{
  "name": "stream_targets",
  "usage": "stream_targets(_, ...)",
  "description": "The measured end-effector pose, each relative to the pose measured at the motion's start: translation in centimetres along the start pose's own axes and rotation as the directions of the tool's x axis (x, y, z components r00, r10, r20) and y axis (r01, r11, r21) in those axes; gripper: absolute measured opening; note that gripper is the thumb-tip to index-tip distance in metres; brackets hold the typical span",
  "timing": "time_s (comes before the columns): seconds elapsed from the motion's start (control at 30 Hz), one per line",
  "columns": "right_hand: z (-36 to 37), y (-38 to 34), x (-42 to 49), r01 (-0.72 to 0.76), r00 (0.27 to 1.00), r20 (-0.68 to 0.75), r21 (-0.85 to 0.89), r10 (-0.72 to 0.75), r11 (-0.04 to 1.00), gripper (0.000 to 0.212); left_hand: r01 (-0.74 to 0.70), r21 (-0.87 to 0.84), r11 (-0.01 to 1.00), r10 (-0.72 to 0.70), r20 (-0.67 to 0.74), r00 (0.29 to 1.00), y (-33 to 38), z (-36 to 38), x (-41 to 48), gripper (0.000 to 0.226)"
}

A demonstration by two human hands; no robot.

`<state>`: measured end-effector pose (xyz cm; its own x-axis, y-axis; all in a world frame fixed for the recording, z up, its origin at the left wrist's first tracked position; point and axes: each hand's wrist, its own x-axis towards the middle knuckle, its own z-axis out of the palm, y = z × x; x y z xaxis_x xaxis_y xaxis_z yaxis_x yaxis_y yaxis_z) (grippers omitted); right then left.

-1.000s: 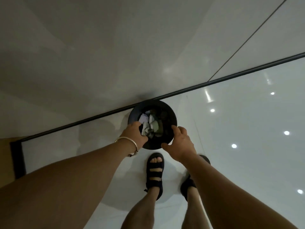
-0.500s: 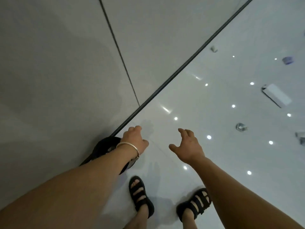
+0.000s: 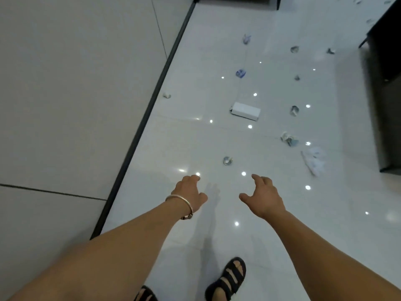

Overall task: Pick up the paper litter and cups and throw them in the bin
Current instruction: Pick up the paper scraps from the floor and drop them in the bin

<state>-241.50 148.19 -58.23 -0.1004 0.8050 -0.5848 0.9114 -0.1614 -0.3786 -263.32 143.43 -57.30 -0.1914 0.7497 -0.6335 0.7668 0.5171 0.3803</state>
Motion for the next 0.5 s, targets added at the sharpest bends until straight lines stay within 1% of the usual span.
stream_targets(0.1, -2.6, 2.9, 1.4, -0.038, 0.999, 0.004, 0.024, 0.038, 0.999, 0.079, -0.049, 0.047, 0.998, 0.046, 0.059, 0.997, 4.2, 1.4, 1.7, 0.062)
stream_targets(0.2, -3.7, 4.2, 3.1, -0.049, 0.999, 0.02, 0.031, 0.048, 0.998, 0.079, -0.056, 0.078, 0.995, 0.049, 0.088, 0.995, 6.1, 1.6, 4.0, 0.061)
stream_targets(0.3, -4.0, 4.2, 5.8, -0.057, 0.997, 0.048, 0.036, 0.055, 0.998, 0.079, -0.03, 0.081, 0.996, 0.022, 0.104, 0.994, 6.4, 1.0, 7.4, 0.062)
stream_targets(0.4, -3.9, 3.6, 9.5, -0.071, 0.994, 0.084, 0.034, 0.068, 0.997, 0.08, 0.008, 0.038, 0.999, -0.013, 0.12, 0.993, 6.1, 0.5, 11.8, 0.063)
stream_targets(0.5, -3.4, 2.7, 14.4, -0.091, 0.989, 0.116, -0.009, 0.091, 0.996, 0.079, 0.043, -0.012, 0.999, -0.041, 0.151, 0.988, 5.5, 0.3, 16.8, 0.064)
